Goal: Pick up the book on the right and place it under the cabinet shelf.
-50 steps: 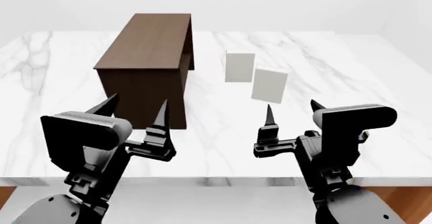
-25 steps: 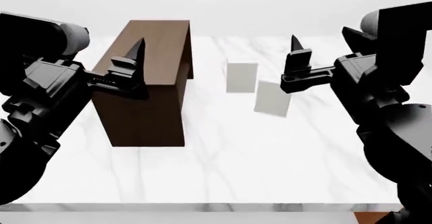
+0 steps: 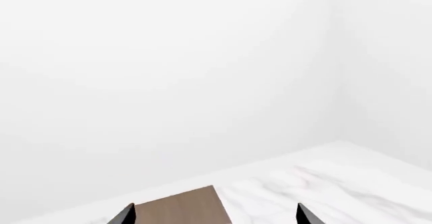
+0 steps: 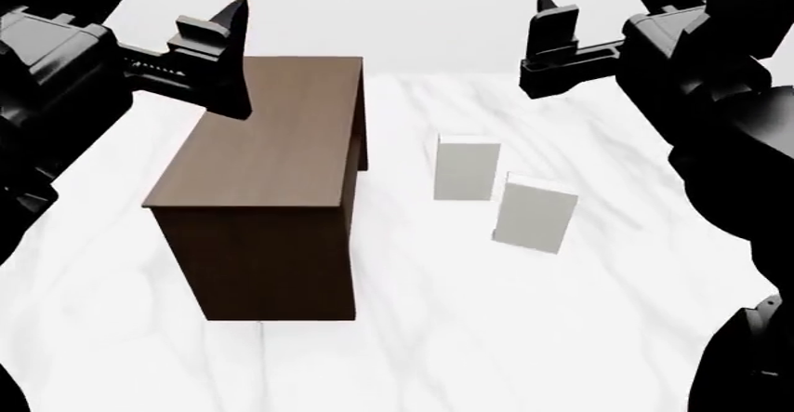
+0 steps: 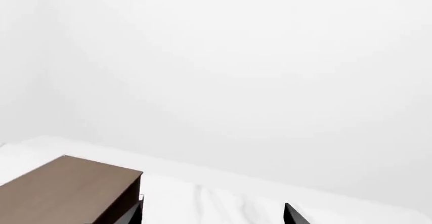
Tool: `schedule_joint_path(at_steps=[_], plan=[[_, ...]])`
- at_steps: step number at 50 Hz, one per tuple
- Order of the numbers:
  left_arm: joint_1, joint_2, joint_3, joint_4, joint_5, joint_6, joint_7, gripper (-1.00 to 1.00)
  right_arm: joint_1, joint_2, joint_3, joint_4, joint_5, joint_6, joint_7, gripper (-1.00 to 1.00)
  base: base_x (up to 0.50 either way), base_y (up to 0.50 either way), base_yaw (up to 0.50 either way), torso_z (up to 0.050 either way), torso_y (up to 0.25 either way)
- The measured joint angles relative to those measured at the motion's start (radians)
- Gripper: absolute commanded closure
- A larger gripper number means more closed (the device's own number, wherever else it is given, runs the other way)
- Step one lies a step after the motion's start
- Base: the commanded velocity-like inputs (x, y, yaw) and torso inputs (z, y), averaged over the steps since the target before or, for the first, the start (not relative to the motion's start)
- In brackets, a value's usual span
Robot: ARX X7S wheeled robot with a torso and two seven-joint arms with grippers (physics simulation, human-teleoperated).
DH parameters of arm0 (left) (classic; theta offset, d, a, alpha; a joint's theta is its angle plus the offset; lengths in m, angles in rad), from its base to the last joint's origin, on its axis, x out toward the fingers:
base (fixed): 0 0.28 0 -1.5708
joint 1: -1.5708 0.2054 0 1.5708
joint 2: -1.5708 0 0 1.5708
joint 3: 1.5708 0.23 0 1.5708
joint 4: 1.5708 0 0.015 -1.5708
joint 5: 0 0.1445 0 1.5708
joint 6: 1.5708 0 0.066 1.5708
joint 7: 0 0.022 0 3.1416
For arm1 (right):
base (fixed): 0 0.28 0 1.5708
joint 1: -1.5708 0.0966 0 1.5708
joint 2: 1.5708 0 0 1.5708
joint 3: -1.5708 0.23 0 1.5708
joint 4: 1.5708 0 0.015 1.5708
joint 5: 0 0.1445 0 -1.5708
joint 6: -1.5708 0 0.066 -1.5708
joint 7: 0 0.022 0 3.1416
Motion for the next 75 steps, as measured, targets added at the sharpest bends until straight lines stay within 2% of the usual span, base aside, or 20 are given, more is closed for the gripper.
schedule_joint_path(at_steps=[10,23,49,59,67,75], plan=[[-0.066,-0.006,0.002,-0.023,-0.091,-0.037,-0.078,-1.0,0.032,0.015,-0.008,0.031,-0.001,-0.009,-0.003,-1.0,0.22,0.01,0.0,0.0,0.0],[-0.104,-0.017,0.029,-0.041,-0.123,-0.03,-0.103,-1.0,0.049,0.028,-0.012,0.051,0.0,-0.017,-0.003,-1.0,0.23,0.1,0.0,0.0,0.0],[-0.121,-0.042,0.059,-0.066,-0.176,-0.002,-0.144,-1.0,0.056,0.045,-0.031,0.079,0.009,-0.051,-0.01,-1.0,0.27,0.14,0.0,0.0,0.001],[-0.11,-0.043,0.067,-0.096,-0.222,0.014,-0.168,-1.0,0.08,0.065,-0.039,0.126,0.014,-0.025,-0.017,-1.0,0.0,0.0,0.0,0.0,0.001],[-0.104,-0.048,0.087,-0.17,-0.245,0.027,-0.149,-1.0,0.166,0.132,-0.115,0.234,0.045,0.023,-0.121,-1.0,0.0,0.0,0.0,0.0,0.0],[-0.115,-0.053,0.1,-0.229,-0.309,0.03,-0.172,-1.0,0.298,0.267,-0.334,0.353,0.039,-0.005,-0.357,-1.0,0.0,0.0,0.0,0.0,0.0]])
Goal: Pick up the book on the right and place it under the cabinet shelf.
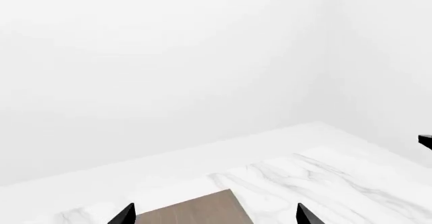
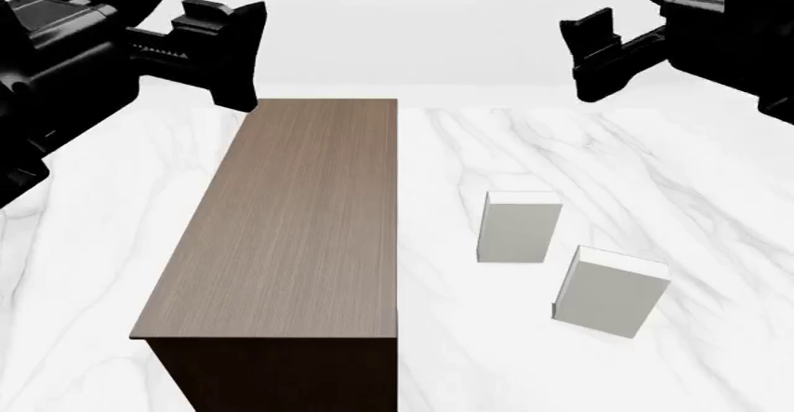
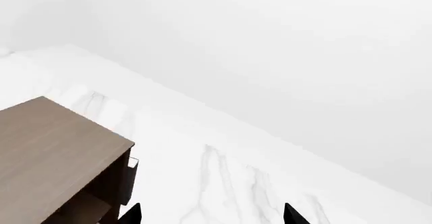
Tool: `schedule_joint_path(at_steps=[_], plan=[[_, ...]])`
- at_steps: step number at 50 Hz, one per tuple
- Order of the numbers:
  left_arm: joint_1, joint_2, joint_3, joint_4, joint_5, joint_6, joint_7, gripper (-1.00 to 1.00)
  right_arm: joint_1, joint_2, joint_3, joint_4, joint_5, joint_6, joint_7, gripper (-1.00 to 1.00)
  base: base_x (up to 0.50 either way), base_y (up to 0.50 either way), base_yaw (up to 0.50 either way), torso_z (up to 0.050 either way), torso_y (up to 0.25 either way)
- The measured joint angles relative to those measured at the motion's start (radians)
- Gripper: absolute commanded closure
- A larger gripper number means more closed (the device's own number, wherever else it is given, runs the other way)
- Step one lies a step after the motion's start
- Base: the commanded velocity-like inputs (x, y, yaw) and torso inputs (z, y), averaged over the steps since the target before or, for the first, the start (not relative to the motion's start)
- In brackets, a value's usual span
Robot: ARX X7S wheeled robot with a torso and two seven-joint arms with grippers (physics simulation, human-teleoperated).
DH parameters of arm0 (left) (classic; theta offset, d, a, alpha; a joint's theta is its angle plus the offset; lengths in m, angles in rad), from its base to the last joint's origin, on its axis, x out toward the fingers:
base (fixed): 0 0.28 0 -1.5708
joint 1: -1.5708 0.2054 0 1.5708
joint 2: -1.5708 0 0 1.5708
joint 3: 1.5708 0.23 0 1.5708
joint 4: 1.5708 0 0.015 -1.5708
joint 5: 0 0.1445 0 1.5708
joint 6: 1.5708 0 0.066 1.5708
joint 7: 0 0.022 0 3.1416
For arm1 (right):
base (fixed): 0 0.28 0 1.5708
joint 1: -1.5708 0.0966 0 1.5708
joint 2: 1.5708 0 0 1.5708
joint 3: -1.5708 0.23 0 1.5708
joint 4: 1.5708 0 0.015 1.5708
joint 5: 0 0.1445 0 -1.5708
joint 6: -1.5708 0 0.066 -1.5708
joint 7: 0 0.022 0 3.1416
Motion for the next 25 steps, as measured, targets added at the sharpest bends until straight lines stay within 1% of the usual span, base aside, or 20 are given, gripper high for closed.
schedule_joint_path(at_steps=[5,10,17,25], plan=[[-0.013,-0.005,0.009,-0.019,-0.067,0.004,-0.044,-1.0,0.1,0.095,-0.175,0.047,-0.032,-0.043,-0.193,-1.0,0.0,0.0,0.0,0.0,0.0],[-0.025,-0.008,0.018,-0.033,-0.121,0.011,-0.082,-1.0,0.194,0.152,-0.357,0.103,-0.09,-0.1,-0.377,-1.0,0.0,0.0,0.0,0.0,0.0],[-0.041,-0.015,0.035,-0.043,-0.198,0.027,-0.137,-1.0,0.294,0.186,-0.583,0.195,-0.191,-0.194,-0.58,-1.0,0.0,0.0,0.0,0.0,0.0],[-0.064,-0.025,0.055,-0.049,-0.271,0.048,-0.191,-1.0,0.376,0.208,-0.791,0.302,-0.313,-0.315,-0.758,-1.0,0.0,0.0,0.0,0.0,0.0]])
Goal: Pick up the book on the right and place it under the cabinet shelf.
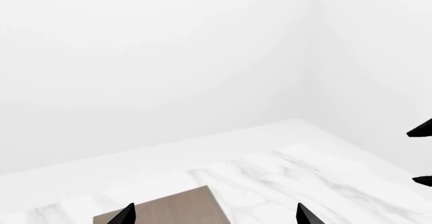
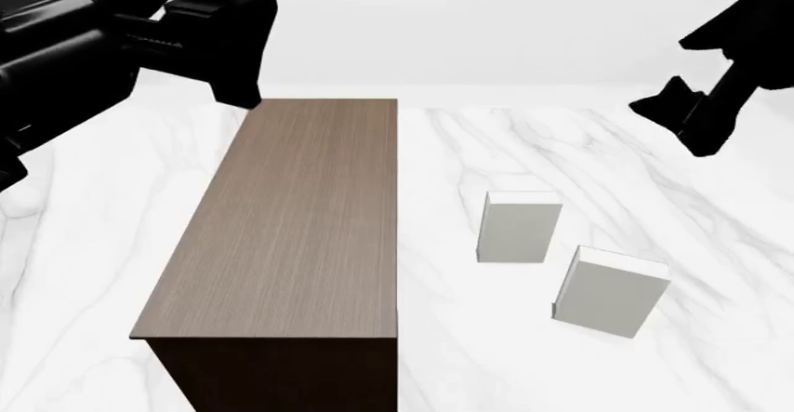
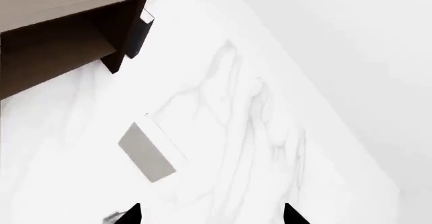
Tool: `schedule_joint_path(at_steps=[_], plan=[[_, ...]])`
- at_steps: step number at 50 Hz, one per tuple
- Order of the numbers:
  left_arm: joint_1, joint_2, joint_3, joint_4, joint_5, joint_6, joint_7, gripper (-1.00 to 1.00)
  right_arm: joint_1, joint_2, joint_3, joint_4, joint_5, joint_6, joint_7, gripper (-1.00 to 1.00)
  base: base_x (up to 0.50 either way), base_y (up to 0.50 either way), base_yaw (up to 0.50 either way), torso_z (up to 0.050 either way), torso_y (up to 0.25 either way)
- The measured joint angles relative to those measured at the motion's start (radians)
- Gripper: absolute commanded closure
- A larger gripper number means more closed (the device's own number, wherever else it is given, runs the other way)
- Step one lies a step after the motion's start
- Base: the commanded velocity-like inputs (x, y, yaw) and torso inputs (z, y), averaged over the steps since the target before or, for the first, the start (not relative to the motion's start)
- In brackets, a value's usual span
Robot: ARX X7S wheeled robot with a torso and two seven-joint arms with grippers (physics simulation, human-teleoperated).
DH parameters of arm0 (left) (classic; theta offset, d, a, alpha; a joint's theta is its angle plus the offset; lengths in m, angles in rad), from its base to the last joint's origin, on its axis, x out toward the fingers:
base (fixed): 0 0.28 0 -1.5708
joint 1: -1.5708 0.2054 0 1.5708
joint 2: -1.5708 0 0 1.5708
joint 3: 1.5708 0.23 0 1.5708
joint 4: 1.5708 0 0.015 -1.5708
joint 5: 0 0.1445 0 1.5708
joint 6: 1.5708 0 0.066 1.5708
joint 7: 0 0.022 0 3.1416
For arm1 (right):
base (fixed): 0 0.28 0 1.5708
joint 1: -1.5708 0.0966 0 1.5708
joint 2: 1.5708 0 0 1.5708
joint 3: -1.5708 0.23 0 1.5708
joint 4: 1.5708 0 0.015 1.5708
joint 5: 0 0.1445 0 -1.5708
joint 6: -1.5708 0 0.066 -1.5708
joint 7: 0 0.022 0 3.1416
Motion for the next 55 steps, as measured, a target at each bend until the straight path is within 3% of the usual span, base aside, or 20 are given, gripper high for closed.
schedule_joint_path(at_steps=[22,55], plan=[[-0.03,-0.037,0.022,0.0,-0.111,0.05,-0.071,-1.0,0.066,-0.007,-0.311,0.194,-0.219,-0.24,-0.23,-1.0,0.0,0.0,0.0,0.0,0.0],[-0.027,-0.066,0.029,0.006,-0.125,0.082,-0.066,-1.0,-0.094,-0.113,-0.393,0.36,-0.231,-0.372,-0.236,-1.0,0.0,0.0,0.0,0.0,0.0]])
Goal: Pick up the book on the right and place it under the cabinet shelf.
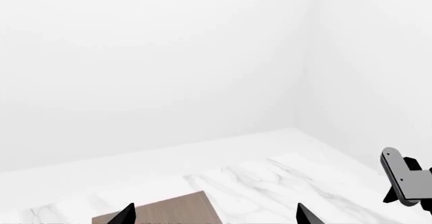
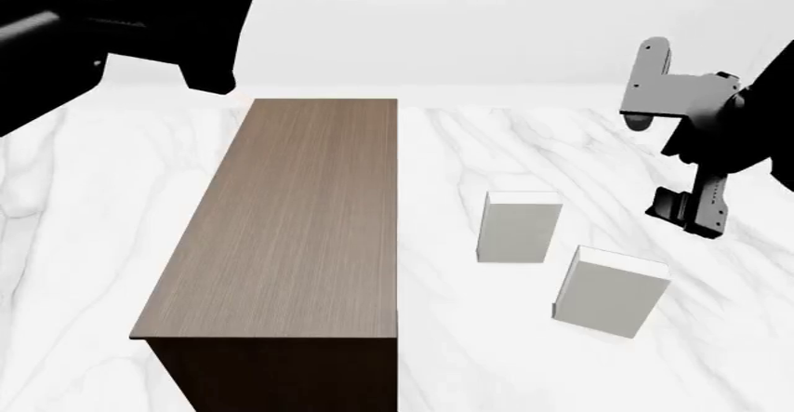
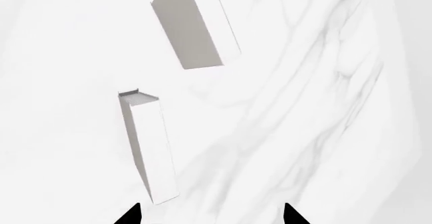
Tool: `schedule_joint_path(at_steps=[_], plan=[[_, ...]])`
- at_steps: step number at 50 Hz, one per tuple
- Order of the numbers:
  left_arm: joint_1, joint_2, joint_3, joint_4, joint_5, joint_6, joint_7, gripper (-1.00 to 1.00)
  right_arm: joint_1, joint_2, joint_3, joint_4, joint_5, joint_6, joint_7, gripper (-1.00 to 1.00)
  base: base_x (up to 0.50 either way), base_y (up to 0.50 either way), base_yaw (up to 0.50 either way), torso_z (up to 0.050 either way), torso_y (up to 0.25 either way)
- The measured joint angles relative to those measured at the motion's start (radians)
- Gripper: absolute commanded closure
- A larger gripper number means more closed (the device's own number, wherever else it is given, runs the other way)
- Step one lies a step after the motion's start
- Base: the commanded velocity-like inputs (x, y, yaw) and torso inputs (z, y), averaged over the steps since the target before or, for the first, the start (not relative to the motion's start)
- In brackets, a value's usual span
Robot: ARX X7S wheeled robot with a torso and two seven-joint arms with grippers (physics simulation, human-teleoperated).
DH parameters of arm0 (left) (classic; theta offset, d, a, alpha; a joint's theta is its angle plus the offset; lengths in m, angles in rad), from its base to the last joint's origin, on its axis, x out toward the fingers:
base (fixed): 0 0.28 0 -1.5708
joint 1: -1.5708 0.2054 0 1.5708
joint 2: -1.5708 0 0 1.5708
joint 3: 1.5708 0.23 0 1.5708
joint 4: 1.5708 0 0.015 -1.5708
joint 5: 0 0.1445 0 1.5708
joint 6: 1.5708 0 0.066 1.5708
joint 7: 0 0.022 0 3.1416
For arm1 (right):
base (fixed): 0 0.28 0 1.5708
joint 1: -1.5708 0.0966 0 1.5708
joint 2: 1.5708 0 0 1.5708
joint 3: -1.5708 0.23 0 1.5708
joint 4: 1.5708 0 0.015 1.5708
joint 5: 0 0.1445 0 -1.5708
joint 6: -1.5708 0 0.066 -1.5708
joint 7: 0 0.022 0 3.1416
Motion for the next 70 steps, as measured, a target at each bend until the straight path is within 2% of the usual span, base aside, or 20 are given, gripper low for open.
schedule_joint_path(at_steps=[20,42,70], plan=[[0.02,-0.003,0.002,0.005,0.022,0.012,0.025,-1.0,-0.093,-0.009,-0.003,0.016,0.03,-0.009,0.02,-1.0,0.0,0.0,0.0,0.0,0.0],[0.02,-0.02,0.013,0.029,-0.014,0.041,0.0,-1.0,-0.196,-0.104,-0.005,0.213,0.027,-0.118,0.066,-1.0,0.0,0.0,0.0,0.0,0.0],[0.021,-0.026,0.025,0.029,0.003,0.054,0.019,-1.0,-0.312,-0.313,-0.013,0.692,-0.022,-0.431,0.119,-1.0,0.0,0.0,0.0,0.0,0.0]])
